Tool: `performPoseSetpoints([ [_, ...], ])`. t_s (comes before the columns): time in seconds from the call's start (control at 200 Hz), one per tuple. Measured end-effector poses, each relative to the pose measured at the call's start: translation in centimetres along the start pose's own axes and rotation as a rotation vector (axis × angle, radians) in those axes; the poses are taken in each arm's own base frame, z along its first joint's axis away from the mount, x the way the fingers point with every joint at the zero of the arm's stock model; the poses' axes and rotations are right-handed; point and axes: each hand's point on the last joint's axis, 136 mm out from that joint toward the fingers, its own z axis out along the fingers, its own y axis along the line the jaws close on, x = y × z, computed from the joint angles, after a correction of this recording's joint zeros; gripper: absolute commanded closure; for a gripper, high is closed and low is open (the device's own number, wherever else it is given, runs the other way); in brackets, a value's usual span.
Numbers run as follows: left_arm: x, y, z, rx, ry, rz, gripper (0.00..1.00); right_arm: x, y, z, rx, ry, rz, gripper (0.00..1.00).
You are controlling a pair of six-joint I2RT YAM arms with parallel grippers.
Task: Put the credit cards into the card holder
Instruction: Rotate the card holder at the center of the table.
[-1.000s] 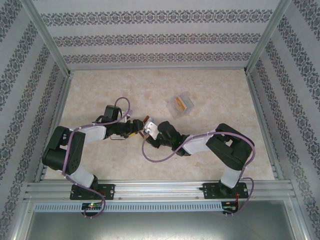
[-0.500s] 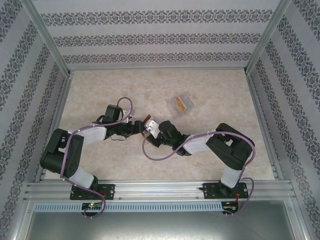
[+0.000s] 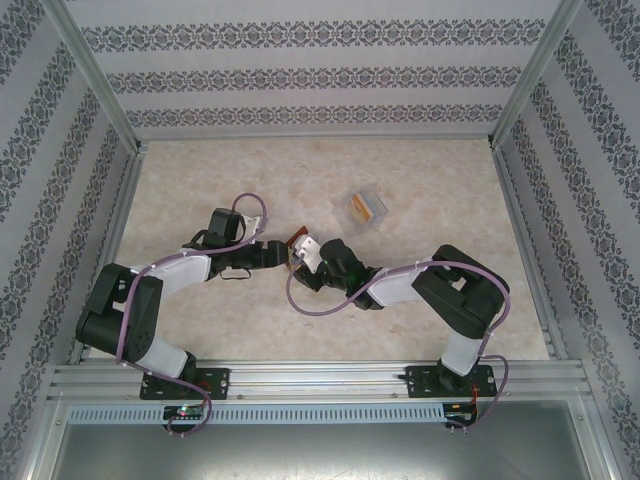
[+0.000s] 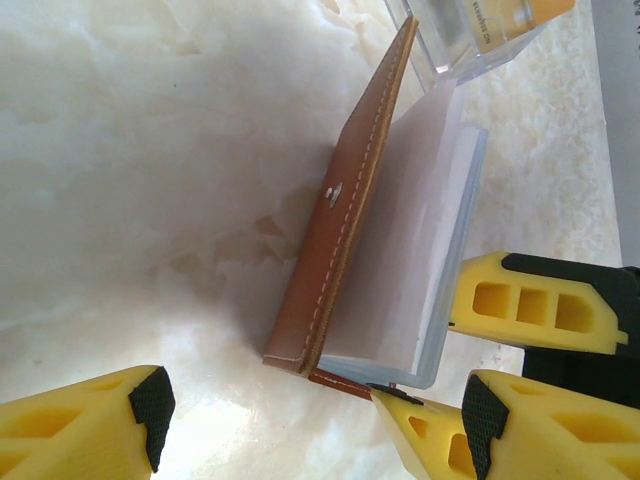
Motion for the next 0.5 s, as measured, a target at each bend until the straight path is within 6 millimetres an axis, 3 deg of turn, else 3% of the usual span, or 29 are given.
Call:
performPoseSetpoints([
  [0.255, 1.0, 1.0, 0.8, -0.013, 0.009, 0.024, 0.22, 0.1, -0.9, 0.0, 0.015, -0.001, 0.029, 0.62],
  [0.5, 1.9, 1.3, 0.8, 0.02, -0.055, 0.168, 0.18, 0.7, -1.6, 0.2, 0.006, 0.01, 0.07, 0.62],
])
